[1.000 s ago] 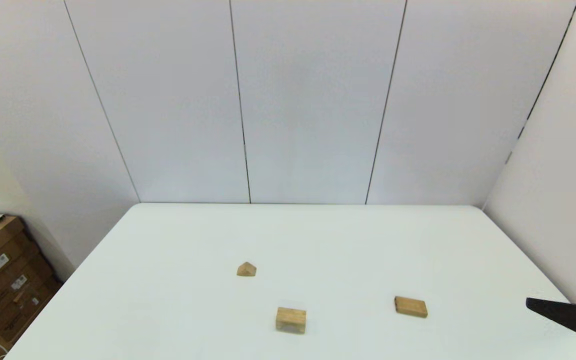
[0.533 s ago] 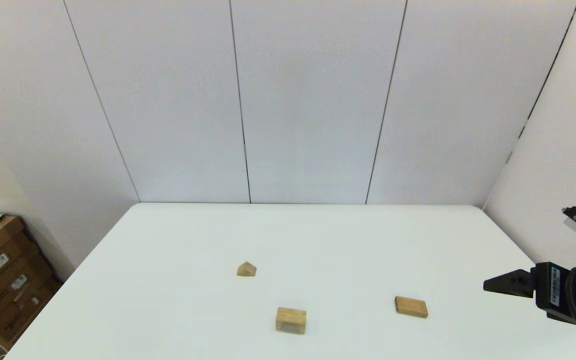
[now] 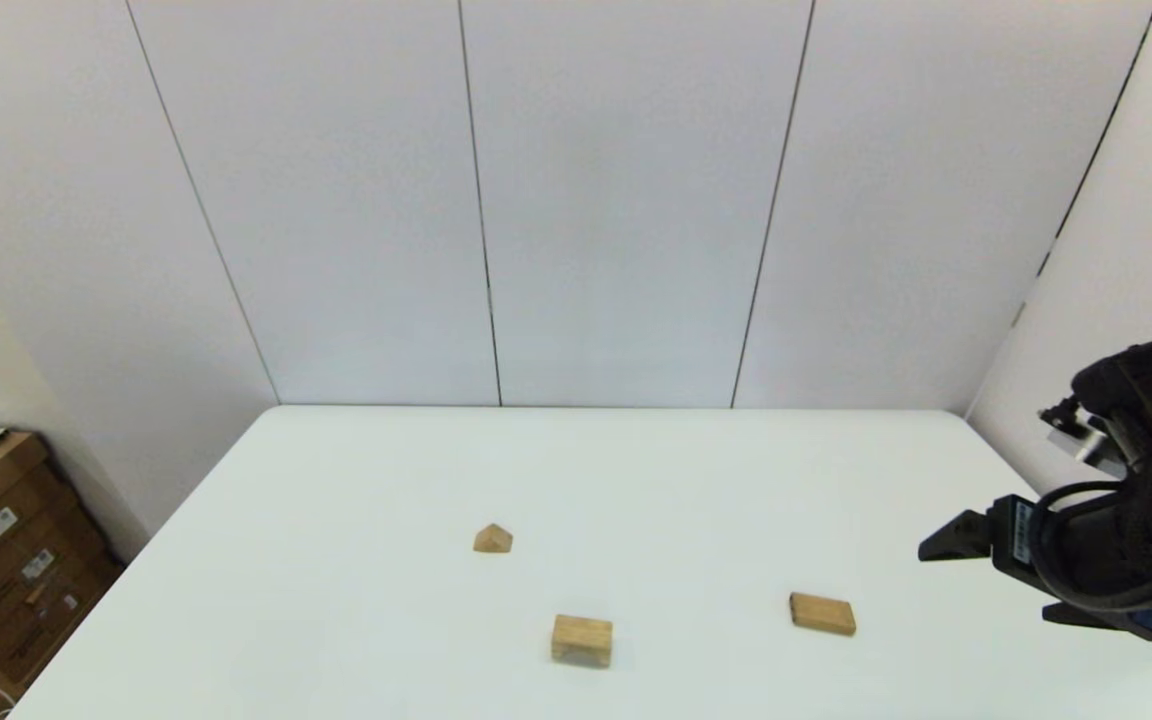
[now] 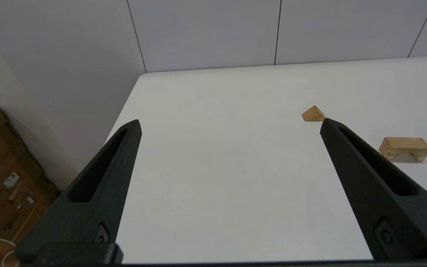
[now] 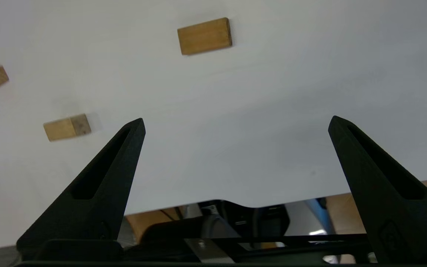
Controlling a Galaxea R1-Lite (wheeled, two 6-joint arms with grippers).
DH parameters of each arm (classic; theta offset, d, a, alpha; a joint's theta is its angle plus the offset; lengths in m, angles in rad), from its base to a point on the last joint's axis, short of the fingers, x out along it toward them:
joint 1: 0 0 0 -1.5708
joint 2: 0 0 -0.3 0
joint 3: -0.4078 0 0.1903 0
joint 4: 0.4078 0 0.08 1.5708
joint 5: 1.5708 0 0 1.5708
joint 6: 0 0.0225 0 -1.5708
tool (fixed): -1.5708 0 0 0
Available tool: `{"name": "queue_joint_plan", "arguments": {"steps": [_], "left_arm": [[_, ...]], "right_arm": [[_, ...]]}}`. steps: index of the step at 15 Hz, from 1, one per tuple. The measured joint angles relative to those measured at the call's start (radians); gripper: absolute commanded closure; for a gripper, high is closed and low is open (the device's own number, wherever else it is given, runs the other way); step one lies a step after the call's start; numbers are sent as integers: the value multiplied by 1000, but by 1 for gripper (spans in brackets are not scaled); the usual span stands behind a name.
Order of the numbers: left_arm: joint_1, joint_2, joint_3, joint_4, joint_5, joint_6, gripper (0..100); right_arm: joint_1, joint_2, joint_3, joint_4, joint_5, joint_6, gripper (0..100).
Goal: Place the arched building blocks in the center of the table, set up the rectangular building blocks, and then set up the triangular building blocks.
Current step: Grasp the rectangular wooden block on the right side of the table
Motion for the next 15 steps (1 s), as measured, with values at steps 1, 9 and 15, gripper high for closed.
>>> {"name": "queue_joint_plan", "arguments": {"steps": [1,9,15], "left_arm": [[0,0,0,0,0,0,0],[0,0,0,0,0,0,0],[0,0,0,0,-1,0,0]], "right_arm": [[3,44,-30,7,-1,46,0],[35,258,-212,254,-3,367,0],[102,308,-286,356,2,463,0]]}}
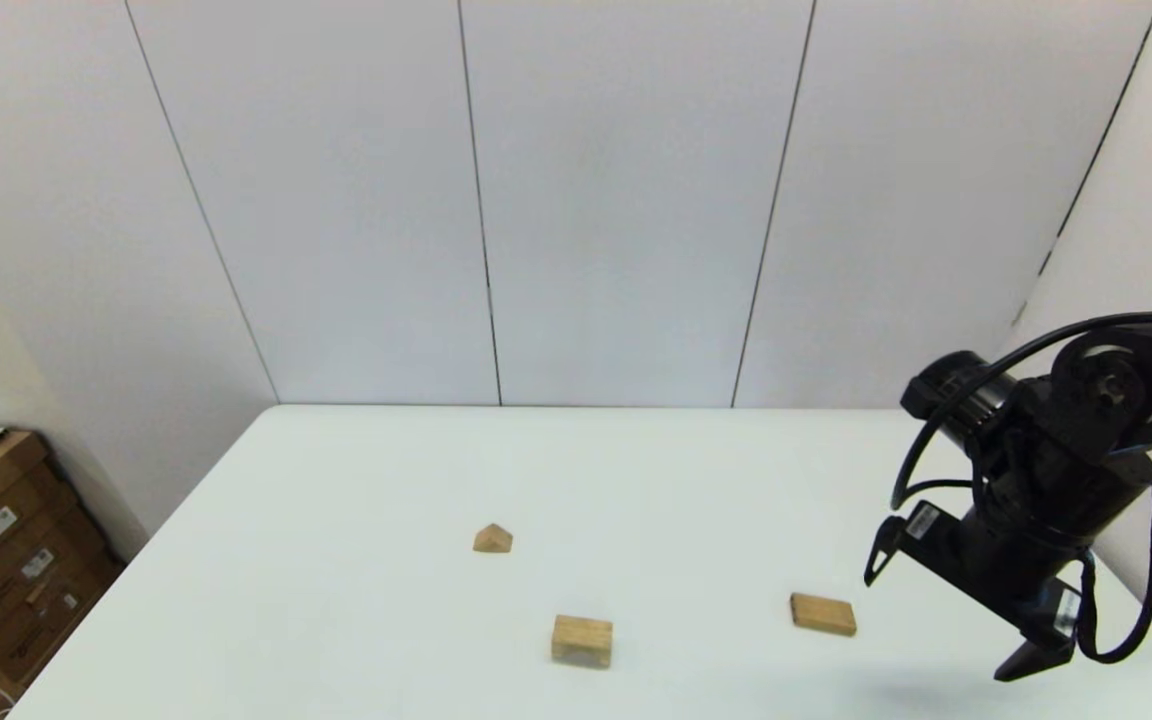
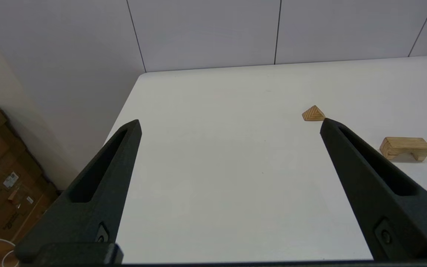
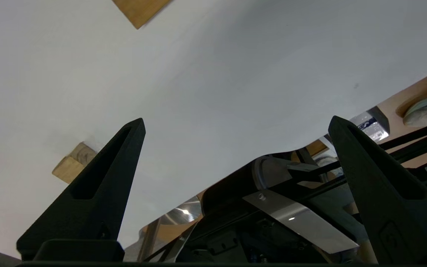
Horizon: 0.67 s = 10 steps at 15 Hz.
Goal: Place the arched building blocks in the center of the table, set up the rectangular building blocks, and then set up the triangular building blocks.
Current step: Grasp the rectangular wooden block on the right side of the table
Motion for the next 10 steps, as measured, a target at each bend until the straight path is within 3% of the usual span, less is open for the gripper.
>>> {"name": "queue_joint_plan", "arguments": {"steps": [3,6,8,10], "left_arm": [[0,0,0,0,0,0,0],[0,0,0,0,1,0,0],[0,0,0,0,1,0,0],[0,0,0,0,1,0,0]], "right_arm": [[10,4,-23,-4,0,-34,0],[7,4,-36,0,0,-147,0],[-7,0,-27,4,0,-280,0],[-29,-17,-4,3,-1,-472,0]]}}
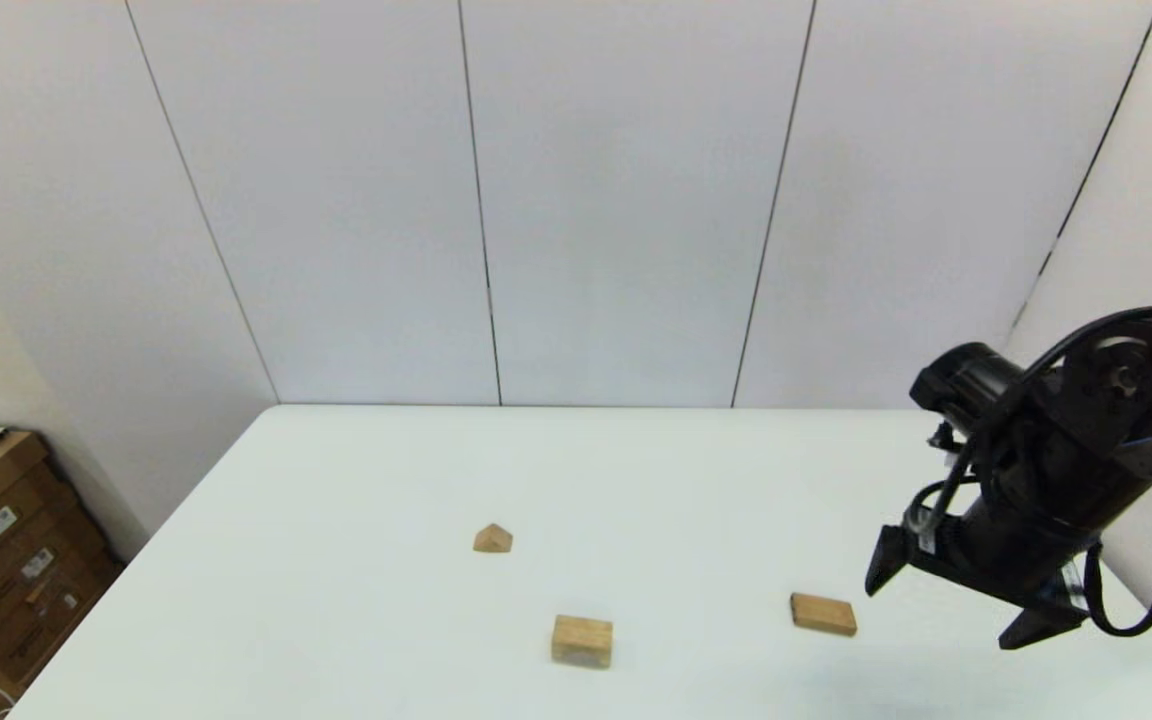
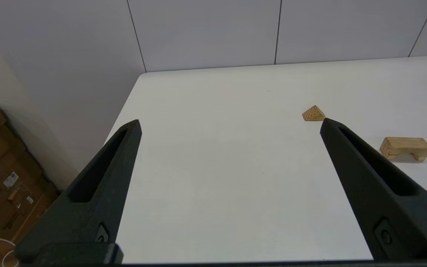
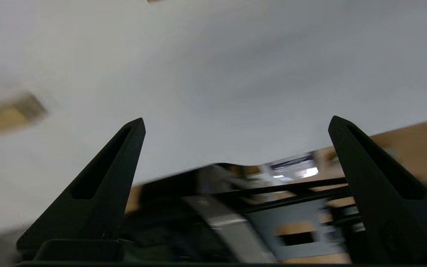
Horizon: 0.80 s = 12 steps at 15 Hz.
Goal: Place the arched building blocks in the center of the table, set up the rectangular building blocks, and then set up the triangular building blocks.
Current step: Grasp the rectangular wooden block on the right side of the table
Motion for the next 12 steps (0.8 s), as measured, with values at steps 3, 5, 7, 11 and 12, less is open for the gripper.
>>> {"name": "queue_joint_plan", "arguments": {"steps": [3,5,7,11,12], "left_arm": [[0,0,0,0,0,1,0],[0,0,0,0,0,0,0],[0,0,0,0,0,0,0],[0,0,0,-3,14,-31,0],[0,0,0,-4,18,-38,0]], "right_arm": [[-30,-43,35,-2,-13,-391,0],[-36,-69,59,-6,-37,-678,0],[-41,-95,86,-6,-49,-983,0],[-16,-140,130,-52,-65,-1470,0],[4,-136,134,-91,-65,-1514,0]]}}
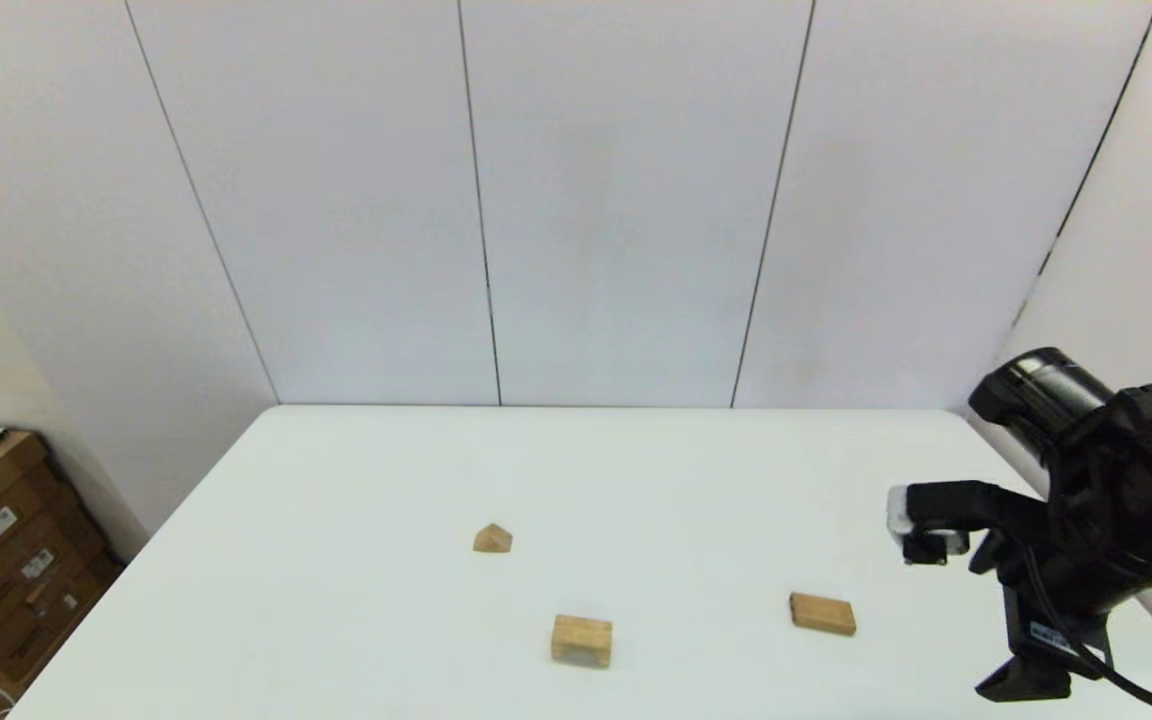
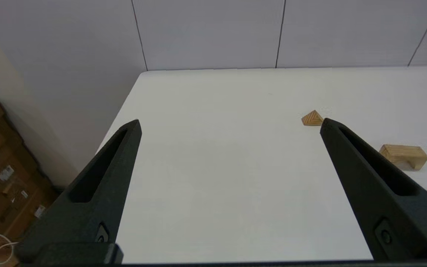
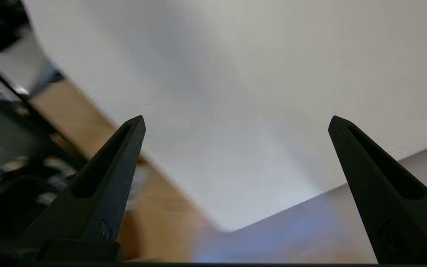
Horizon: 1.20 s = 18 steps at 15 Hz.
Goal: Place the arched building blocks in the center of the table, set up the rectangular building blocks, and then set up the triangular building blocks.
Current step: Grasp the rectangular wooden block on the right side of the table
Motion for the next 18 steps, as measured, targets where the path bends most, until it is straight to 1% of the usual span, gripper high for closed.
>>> {"name": "queue_joint_plan", "arguments": {"steps": [1,3,5,9,11,18], "left_arm": [[0,0,0,0,0,0,0],[0,0,0,0,0,-1,0],[0,0,0,0,0,0,0],[0,0,0,0,0,0,0],[0,0,0,0,0,0,0],[0,0,0,0,0,0,0]], "right_arm": [[21,13,0,-26,4,-38,0],[45,37,-6,-35,13,-129,0],[76,68,-10,-37,15,-181,0],[136,178,-78,-36,18,-194,0],[146,233,-118,-35,18,-186,0],[111,409,-214,-44,21,-181,0]]}}
